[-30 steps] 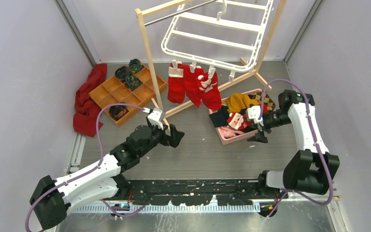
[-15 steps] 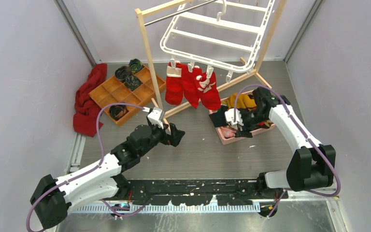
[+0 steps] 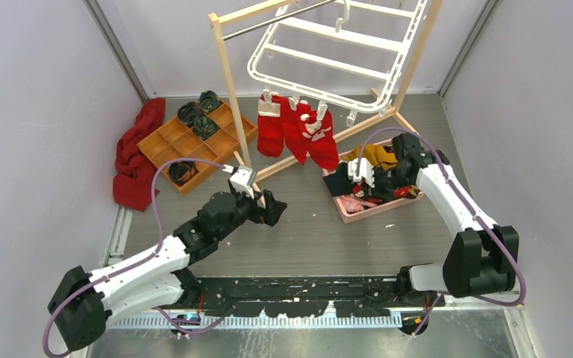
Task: Clip the socks to the hanger
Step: Pick up the sock from the bin.
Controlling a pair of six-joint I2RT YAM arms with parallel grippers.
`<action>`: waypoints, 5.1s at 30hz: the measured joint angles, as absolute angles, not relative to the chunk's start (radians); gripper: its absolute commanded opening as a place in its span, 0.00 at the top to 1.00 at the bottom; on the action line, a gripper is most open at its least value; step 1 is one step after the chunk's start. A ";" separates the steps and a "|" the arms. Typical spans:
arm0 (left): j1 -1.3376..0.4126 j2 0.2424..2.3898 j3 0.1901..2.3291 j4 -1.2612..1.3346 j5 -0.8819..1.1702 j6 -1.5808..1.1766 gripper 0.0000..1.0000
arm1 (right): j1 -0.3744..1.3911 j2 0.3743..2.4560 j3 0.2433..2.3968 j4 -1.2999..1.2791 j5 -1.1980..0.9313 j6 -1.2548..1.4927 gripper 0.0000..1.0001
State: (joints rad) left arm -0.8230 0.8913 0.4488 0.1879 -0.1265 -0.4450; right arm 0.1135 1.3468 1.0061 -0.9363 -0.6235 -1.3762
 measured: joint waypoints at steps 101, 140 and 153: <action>-0.957 1.524 1.603 -0.940 0.566 -0.083 1.00 | 0.385 0.916 1.015 -0.597 -1.087 -0.533 0.37; -0.919 0.992 0.869 0.179 0.344 -0.079 0.13 | 0.179 0.676 0.757 0.289 -1.066 0.310 0.99; -0.823 1.238 0.861 0.677 0.414 -0.288 0.35 | 0.143 0.646 0.755 0.344 -1.052 0.348 0.99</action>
